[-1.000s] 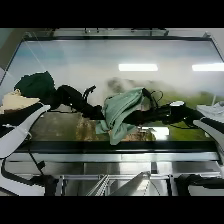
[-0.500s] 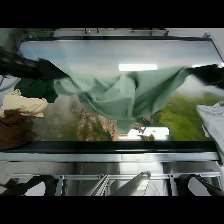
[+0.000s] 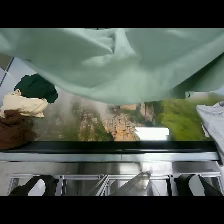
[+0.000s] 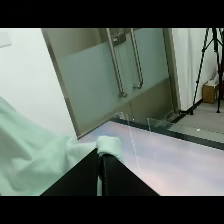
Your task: Fold the shirts.
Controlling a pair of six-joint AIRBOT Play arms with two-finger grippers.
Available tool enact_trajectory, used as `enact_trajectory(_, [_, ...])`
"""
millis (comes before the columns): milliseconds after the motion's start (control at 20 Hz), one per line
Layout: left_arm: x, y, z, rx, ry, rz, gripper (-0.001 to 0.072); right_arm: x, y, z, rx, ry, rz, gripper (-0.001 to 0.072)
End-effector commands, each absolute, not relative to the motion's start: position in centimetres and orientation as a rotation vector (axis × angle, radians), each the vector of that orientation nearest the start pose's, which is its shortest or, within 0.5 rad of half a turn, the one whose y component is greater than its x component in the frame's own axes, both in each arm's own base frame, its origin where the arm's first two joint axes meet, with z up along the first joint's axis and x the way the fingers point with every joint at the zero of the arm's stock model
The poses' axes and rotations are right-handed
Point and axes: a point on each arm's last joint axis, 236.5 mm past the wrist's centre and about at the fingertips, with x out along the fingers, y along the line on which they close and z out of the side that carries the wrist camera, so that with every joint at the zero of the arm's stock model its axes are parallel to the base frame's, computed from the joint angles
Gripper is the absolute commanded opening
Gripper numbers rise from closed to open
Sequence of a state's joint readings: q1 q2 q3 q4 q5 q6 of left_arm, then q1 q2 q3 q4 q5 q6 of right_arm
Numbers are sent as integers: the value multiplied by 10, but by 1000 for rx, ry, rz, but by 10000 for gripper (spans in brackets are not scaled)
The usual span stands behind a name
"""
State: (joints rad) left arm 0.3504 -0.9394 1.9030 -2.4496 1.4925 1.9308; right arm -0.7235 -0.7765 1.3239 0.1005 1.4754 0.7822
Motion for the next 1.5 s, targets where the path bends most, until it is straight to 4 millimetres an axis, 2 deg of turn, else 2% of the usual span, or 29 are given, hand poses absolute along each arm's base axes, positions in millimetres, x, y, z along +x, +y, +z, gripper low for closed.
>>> enact_trajectory(0, [289, -75, 380, -90, 502, -547, 25, 295, 71, 403, 277, 84, 788, 19])
enact_trajectory(100, [309, -81, 314, -199, 688, -614, 24, 334, 71, 357, 306, 235, 778, 19])
enact_trajectory(200, [330, -89, 238, -310, 865, -669, 23, 377, 81, 296, 333, 411, 786, 19])
enact_trajectory(400, [376, -101, 89, -472, 1090, -657, 22, 464, 102, 141, 468, 734, 754, 24])
enact_trajectory(450, [387, -102, 56, -511, 1136, -626, 54, 480, 104, 102, 532, 804, 726, 169])
enact_trajectory(500, [394, -102, 29, -546, 1185, -610, 348, 490, 103, 63, 619, 889, 703, 375])
enact_trajectory(550, [398, -101, 13, -570, 1230, -613, 641, 491, 102, 39, 685, 953, 704, 369])
enact_trajectory(600, [400, -99, 3, -590, 1272, -628, 717, 486, 98, 25, 731, 1003, 720, 359])
enact_trajectory(650, [403, -94, 0, -603, 1307, -651, 717, 478, 90, 19, 767, 1041, 737, 359])
enact_trajectory(800, [403, -70, -1, -685, 1388, -659, 717, 445, 64, 37, 840, 1101, 810, 358])
enact_trajectory(900, [395, -58, -5, -727, 1424, -645, 717, 414, 52, 39, 868, 1167, 810, 355])
enact_trajectory(1050, [368, -41, -33, -701, 1525, -575, 717, 366, 42, 18, 879, 1246, 686, 331])
enact_trajectory(1150, [353, -23, -63, -631, 1597, -475, 717, 344, 43, 2, 906, 1238, 580, 333])
enact_trajectory(1200, [351, -11, -78, -587, 1609, -408, 717, 335, 46, -5, 910, 1222, 530, 336])
enact_trajectory(1300, [362, -4, -92, -580, 1555, -346, 715, 312, 59, -15, 922, 1221, 483, 337])
enact_trajectory(1450, [380, -10, -103, -607, 1474, -330, 714, 273, 80, -30, 985, 1279, 458, 337])
